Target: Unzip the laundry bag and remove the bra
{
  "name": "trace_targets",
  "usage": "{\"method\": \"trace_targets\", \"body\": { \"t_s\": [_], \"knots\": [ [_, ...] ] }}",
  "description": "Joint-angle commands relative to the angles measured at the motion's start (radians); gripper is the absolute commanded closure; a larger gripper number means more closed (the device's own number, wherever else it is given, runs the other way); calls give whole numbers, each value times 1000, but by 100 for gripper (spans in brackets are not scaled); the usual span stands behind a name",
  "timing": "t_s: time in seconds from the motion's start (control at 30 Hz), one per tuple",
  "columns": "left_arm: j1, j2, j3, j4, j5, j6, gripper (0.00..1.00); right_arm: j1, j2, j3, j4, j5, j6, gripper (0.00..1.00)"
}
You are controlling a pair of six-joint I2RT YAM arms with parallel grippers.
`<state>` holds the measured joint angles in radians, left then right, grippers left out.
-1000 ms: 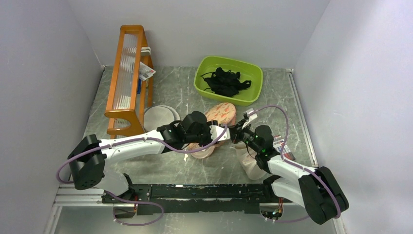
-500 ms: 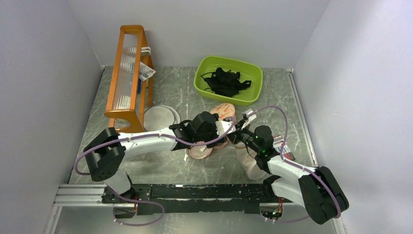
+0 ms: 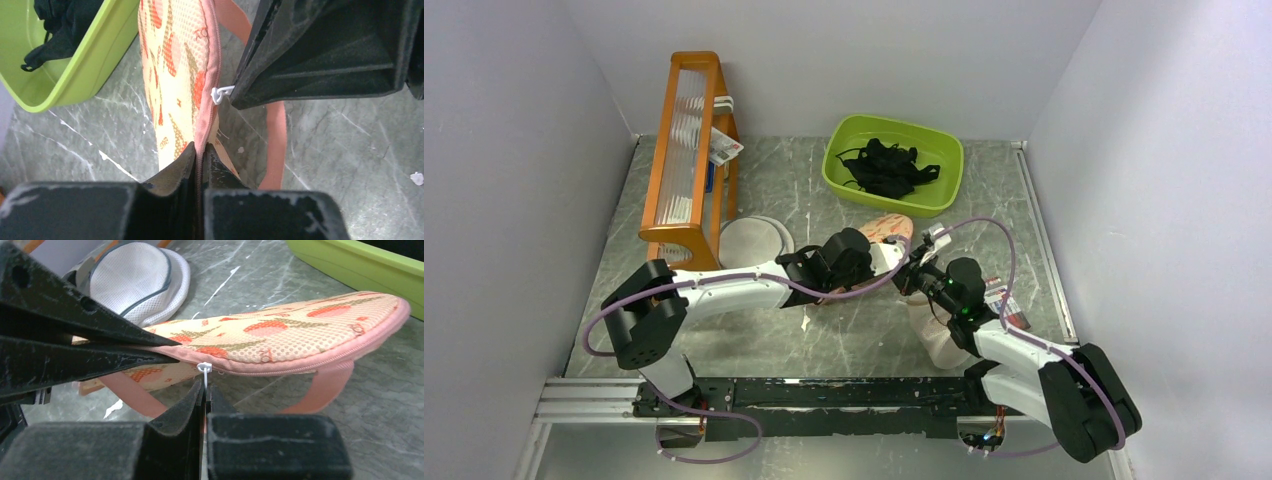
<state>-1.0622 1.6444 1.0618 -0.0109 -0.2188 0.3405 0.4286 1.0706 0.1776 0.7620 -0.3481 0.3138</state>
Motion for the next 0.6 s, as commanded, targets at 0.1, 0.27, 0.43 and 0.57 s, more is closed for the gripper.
{"method": "trace_targets", "body": {
  "t_s": [0.1,0.27,0.43,0.57],
  "knots": [
    [-1,-46,-8,30,-33,58,93,0,-28,11,-71,240,31,100],
    [-1,-67,-32,58,-54,64,93,-51,-19,30,-147,316,60,100],
    [-1,-72,-35,52,-66,73,93,-126,-32,4,-121,275,94,100],
    [-1,-87,-28,2,28,93,93,-139,-54,-4,-124,256,88,100]
  ]
}}
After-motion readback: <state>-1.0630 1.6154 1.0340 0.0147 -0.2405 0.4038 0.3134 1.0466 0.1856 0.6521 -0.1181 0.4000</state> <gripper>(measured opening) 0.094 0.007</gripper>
